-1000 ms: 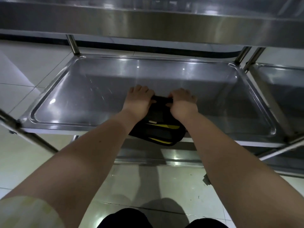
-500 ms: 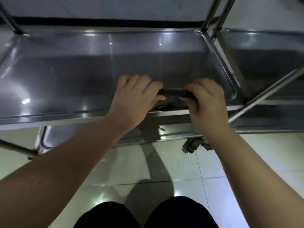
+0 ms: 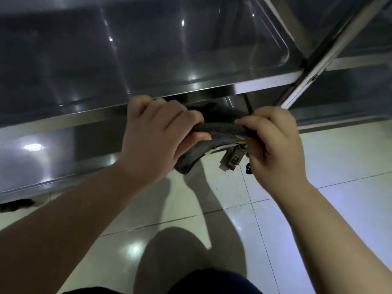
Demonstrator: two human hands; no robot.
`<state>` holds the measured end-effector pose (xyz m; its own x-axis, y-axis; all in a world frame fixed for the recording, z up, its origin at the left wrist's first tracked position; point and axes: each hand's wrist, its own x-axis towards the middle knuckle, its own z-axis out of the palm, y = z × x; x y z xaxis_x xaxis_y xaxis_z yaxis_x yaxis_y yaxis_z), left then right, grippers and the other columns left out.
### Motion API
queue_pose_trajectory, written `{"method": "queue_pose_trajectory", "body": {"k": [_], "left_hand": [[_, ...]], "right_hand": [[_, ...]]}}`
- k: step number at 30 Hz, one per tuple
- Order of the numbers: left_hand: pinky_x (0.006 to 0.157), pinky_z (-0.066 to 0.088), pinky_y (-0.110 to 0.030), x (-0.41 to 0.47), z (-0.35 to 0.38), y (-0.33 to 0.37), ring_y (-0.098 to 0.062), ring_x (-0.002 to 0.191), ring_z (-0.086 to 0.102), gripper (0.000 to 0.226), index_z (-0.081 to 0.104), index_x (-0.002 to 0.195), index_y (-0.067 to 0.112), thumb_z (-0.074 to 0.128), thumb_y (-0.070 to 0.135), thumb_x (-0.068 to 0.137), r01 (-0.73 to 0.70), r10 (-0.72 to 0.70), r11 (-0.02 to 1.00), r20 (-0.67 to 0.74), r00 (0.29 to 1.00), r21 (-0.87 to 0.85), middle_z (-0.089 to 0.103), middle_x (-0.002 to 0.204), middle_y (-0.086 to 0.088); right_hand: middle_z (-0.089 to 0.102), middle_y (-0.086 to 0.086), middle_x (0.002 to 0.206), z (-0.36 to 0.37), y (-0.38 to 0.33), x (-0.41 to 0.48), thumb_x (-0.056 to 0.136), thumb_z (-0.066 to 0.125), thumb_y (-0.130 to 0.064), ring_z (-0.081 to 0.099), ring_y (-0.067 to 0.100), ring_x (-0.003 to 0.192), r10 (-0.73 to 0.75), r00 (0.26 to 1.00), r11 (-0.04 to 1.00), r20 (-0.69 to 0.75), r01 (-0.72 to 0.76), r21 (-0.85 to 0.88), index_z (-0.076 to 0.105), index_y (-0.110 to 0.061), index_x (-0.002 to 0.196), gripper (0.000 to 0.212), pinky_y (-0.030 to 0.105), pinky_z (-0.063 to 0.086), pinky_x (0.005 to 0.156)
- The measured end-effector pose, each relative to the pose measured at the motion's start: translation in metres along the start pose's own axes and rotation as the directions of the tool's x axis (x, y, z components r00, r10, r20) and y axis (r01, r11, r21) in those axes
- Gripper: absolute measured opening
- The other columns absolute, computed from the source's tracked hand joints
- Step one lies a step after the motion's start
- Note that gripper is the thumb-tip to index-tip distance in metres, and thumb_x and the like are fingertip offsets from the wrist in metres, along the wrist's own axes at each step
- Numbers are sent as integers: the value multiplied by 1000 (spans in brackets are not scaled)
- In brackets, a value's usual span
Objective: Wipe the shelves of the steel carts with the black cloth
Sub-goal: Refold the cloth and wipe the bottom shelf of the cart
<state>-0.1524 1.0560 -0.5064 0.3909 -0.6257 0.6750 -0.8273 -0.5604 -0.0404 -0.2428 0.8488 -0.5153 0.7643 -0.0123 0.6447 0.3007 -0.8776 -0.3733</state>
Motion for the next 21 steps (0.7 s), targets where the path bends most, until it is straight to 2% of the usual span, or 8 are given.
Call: {"method": "queue_pose_trajectory", "body": {"k": [4, 8, 12, 14, 16, 18, 19, 21], "left_hand": [[82, 32, -41, -29, 74, 6, -27, 74, 59, 25, 62, 104, 18, 50, 40, 102, -24, 19, 999, 149, 989, 31, 64, 88, -4], [78, 31, -41, -48, 137, 11, -29, 72, 58, 25, 62, 97, 19, 47, 38, 93, 60, -86, 994, 348, 934, 86, 60, 83, -4], [78, 32, -40, -61, 165, 14, -28, 77, 59, 15, 56, 104, 21, 47, 23, 92, 112, -101, 994, 369, 924, -9, 59, 88, -3], [81, 36, -41, -52, 175, 4, -31, 83, 61, 19, 60, 106, 23, 49, 18, 91, 252, -227, 968, 424, 877, -4, 62, 93, -4], [89, 43, -44, -39, 197, -18, -35, 99, 59, 27, 61, 118, 26, 51, 16, 94, 393, -374, 918, 466, 802, 59, 63, 108, -7], [99, 41, -49, -34, 221, -41, -36, 119, 48, 41, 51, 135, 26, 51, 14, 95, 436, -413, 895, 550, 726, 97, 53, 129, -11], [103, 39, -50, -39, 229, -49, -37, 126, 42, 48, 46, 140, 24, 50, 10, 95, 446, -410, 890, 594, 692, 95, 48, 137, -12], [109, 34, -45, -59, 237, -63, -36, 135, 36, 54, 42, 145, 17, 50, 4, 94, 472, -400, 879, 639, 657, 65, 44, 146, -13]], "right_hand": [[61, 14, 96, 50, 46, -45, 85, 54, 0, 56, 35, 84, 117, 987, 993, 110, -118, 6, 69, -1, 100, 21, 46, 45, 72], [61, 6, 92, 89, 83, -66, 85, 51, -12, 57, 33, 82, 260, 940, 962, 219, -272, 21, 69, -9, 97, 22, 44, 46, 71], [60, 3, 84, 103, 110, -65, 83, 51, -15, 55, 33, 79, 253, 911, 966, 325, -256, -33, 68, -14, 94, 20, 43, 46, 68], [60, 6, 83, 111, 119, -48, 81, 58, -14, 55, 34, 79, 215, 921, 976, 326, -186, -118, 67, -12, 92, 14, 41, 46, 66], [62, 11, 86, 133, 129, -23, 80, 66, -13, 56, 37, 85, 226, 922, 941, 314, -123, -316, 66, -11, 92, 13, 45, 45, 71], [62, 14, 108, 163, 132, -3, 84, 62, -13, 51, 40, 107, 391, 810, 838, 438, -116, -534, 64, -13, 112, 28, 51, 38, 93], [58, 14, 121, 180, 133, 0, 87, 57, -15, 45, 40, 118, 459, 738, 810, 494, -121, -573, 57, -18, 126, 39, 52, 31, 102], [46, 13, 139, 210, 131, -4, 93, 51, -26, 35, 40, 130, 497, 636, 836, 591, -166, -524, 41, -31, 145, 53, 54, 22, 110]]}}
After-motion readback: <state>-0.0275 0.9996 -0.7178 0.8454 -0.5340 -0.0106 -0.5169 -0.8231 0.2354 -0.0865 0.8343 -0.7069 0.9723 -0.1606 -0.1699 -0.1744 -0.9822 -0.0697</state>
